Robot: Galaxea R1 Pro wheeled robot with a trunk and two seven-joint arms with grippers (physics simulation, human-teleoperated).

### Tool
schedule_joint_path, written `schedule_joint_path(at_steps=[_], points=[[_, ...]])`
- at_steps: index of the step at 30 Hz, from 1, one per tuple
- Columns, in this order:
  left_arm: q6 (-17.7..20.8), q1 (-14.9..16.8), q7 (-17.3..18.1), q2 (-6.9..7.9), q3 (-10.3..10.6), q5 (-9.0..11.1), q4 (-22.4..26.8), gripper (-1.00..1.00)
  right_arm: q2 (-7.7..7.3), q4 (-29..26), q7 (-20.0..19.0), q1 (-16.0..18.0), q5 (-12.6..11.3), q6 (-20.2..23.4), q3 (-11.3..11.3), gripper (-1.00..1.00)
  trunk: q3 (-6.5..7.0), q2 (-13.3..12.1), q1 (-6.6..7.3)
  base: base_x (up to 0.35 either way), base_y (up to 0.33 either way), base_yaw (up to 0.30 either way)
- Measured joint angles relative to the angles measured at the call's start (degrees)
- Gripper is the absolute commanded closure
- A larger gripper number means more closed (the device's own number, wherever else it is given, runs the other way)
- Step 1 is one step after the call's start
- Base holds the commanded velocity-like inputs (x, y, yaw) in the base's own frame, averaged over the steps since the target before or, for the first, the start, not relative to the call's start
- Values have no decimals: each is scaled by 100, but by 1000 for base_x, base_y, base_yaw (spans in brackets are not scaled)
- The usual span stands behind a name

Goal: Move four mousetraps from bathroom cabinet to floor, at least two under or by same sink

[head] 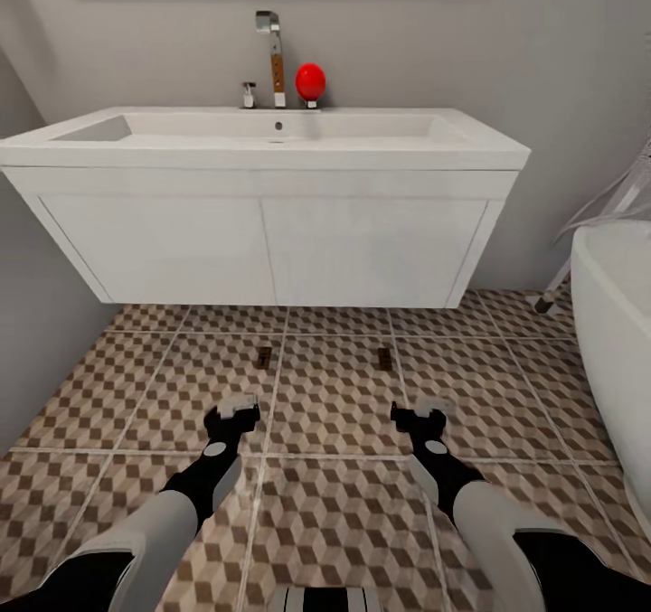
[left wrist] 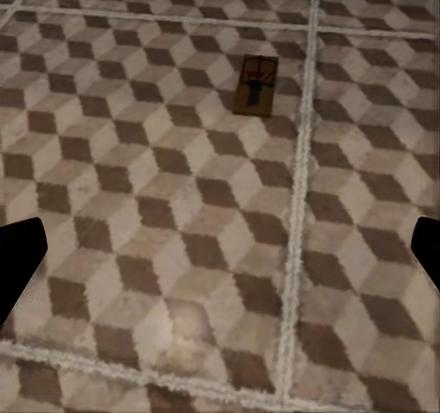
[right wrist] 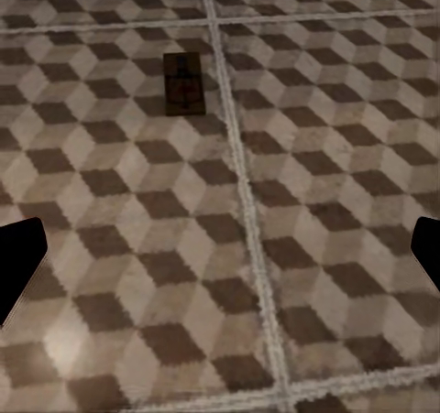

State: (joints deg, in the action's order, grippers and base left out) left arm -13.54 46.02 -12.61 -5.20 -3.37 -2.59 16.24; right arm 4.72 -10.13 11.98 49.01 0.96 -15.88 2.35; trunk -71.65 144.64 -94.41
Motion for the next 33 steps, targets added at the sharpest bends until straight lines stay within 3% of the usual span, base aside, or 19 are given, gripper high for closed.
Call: schedule_joint_path(at_steps=[23, 33], points=[[-57, -2, 9, 14, 33, 10, -62, -100, -5, 71, -26, 0, 10, 48, -7, -100, 510, -31, 59, 0, 0, 0], [-57, -8, 7, 19, 30, 18, -465, -100, -17, 92, -28, 0, -2, 76, -5, -100, 732, -44, 85, 0, 0, 0]])
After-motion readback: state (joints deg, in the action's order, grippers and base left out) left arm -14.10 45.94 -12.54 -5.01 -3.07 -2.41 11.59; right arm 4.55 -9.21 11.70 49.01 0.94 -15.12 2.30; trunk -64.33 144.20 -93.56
